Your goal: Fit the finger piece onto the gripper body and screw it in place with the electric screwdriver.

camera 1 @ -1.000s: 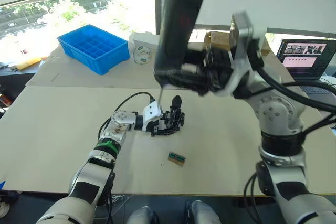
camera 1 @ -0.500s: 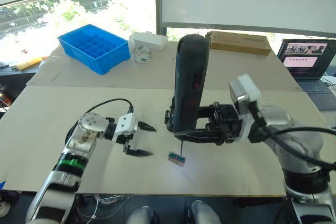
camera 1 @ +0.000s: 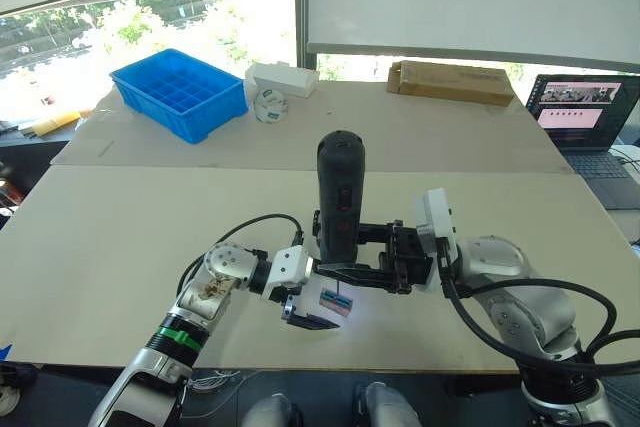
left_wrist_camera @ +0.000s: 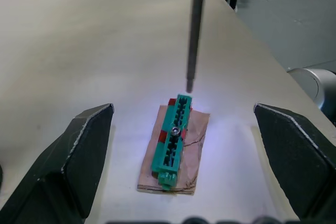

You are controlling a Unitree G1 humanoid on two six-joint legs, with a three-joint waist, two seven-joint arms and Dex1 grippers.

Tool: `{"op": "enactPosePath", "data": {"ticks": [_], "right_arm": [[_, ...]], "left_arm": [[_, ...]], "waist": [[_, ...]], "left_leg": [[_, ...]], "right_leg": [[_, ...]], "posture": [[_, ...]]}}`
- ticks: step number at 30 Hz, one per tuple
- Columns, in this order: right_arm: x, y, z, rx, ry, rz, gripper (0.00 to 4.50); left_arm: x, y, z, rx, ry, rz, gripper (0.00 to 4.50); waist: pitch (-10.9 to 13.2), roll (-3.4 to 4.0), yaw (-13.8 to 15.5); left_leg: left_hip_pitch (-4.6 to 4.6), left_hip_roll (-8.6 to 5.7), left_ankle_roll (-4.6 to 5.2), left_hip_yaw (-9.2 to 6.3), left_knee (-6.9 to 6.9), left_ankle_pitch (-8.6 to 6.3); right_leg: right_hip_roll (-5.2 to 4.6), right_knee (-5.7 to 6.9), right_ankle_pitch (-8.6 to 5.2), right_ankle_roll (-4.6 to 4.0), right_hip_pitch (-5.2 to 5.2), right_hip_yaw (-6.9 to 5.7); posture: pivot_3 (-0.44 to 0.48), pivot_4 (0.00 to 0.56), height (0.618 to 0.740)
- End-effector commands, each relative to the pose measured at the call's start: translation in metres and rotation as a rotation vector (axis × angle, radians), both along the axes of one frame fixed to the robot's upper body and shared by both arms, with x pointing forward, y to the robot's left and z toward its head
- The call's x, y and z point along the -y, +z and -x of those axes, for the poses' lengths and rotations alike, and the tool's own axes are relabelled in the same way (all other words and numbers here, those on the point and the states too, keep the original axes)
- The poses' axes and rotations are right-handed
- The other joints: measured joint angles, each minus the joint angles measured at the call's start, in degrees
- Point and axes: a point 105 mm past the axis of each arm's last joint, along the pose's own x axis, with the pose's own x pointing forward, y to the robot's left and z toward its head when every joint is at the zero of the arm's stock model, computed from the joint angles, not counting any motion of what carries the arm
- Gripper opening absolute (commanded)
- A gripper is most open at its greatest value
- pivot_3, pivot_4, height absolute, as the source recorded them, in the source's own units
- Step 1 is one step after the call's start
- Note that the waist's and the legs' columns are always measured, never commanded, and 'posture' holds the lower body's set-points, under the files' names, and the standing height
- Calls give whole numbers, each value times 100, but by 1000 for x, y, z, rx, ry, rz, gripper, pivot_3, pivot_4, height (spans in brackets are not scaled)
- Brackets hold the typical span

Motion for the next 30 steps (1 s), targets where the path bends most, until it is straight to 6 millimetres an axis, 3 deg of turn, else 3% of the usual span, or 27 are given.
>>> {"op": "enactPosePath", "data": {"ticks": [1,17,30], "right_arm": [[-1,10,2,64,-1,-45,1923],[0,3,-10,33,-45,-60,1923],[-1,0,-8,23,-32,-48,1923]], "left_arm": [[7,7,-5,7,1,26,4500],[9,-3,-8,4,-21,-17,4500],[10,-2,-9,12,-18,-13,4500]], "waist": [[0,0,1],[0,0,3],[0,0,2]], "left_leg": [[0,0,0,0,0,0],[0,0,1,-1,0,-1],[-1,0,2,-2,0,-1]], "right_leg": [[-1,0,0,0,0,0],[-2,-1,1,-1,0,0],[-3,-1,1,-1,0,0]], "posture": [[0,150,738],[0,150,738],[0,150,738]]}}
